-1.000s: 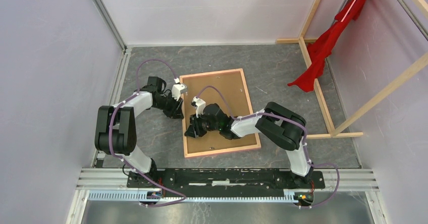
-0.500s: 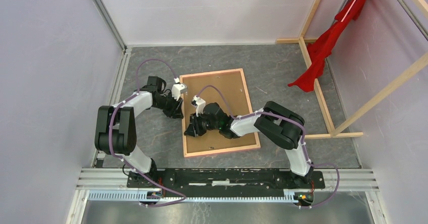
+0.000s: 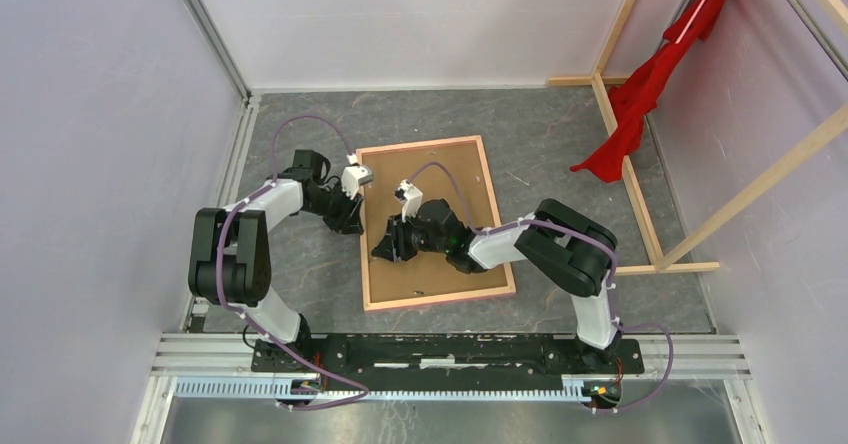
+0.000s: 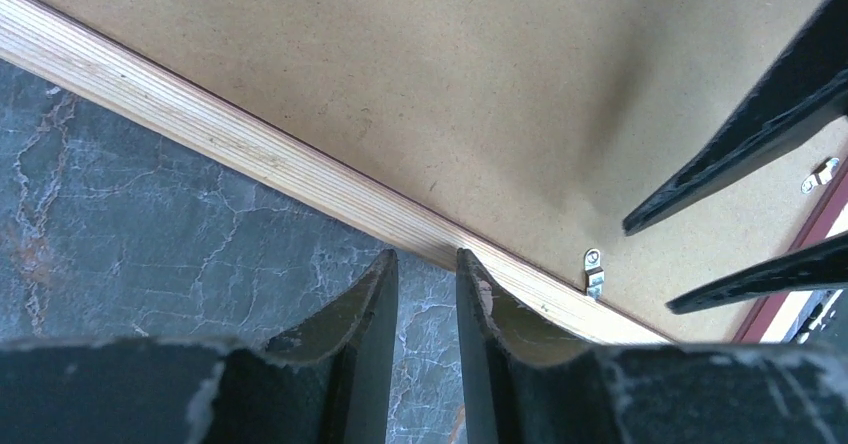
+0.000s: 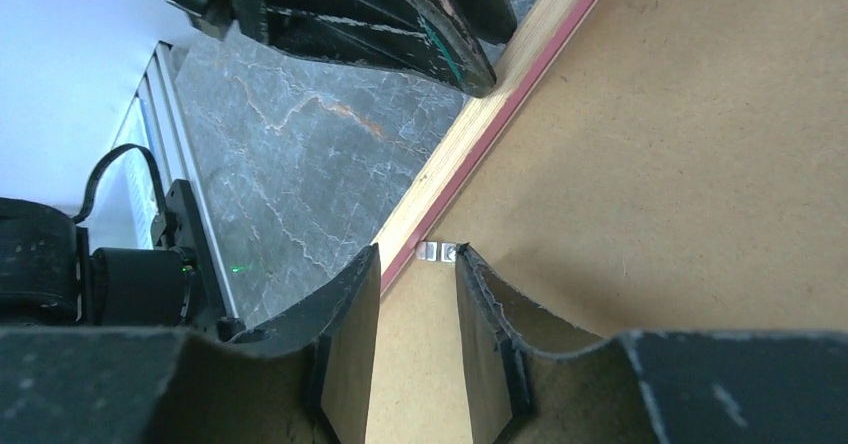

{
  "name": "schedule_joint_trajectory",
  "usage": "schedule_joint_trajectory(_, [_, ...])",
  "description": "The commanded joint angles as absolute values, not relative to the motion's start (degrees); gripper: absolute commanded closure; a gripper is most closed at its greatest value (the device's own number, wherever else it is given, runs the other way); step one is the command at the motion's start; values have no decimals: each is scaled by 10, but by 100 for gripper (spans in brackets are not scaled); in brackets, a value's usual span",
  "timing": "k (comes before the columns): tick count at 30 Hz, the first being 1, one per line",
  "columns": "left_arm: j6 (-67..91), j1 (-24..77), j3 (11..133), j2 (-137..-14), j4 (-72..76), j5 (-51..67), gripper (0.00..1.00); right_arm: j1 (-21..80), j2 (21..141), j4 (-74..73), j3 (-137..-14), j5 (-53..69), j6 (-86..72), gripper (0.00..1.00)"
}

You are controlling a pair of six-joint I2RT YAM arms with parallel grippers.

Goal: Put the photo into the frame
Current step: Install the photo frame at the center of the board.

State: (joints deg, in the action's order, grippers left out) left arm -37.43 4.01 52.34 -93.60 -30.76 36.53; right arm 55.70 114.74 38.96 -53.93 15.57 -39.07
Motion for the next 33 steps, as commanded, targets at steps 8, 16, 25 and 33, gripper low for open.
schedule_joint_trajectory(8, [-412,43,541,-953,-321,360,67,566,1123,413,-504,154,-399,60])
schedule_joint_trajectory(16, [-413,44,543,-958,-321,363,68,577,1146,398,-521,147,-398,60])
schedule_joint_trajectory(25, [-414,45,545,-962,-321,365,70,578,1171,389,-547,145,-401,60])
schedule_joint_trajectory(33, [-415,47,546,-960,-321,364,71,578,1186,380,-567,133,-402,61])
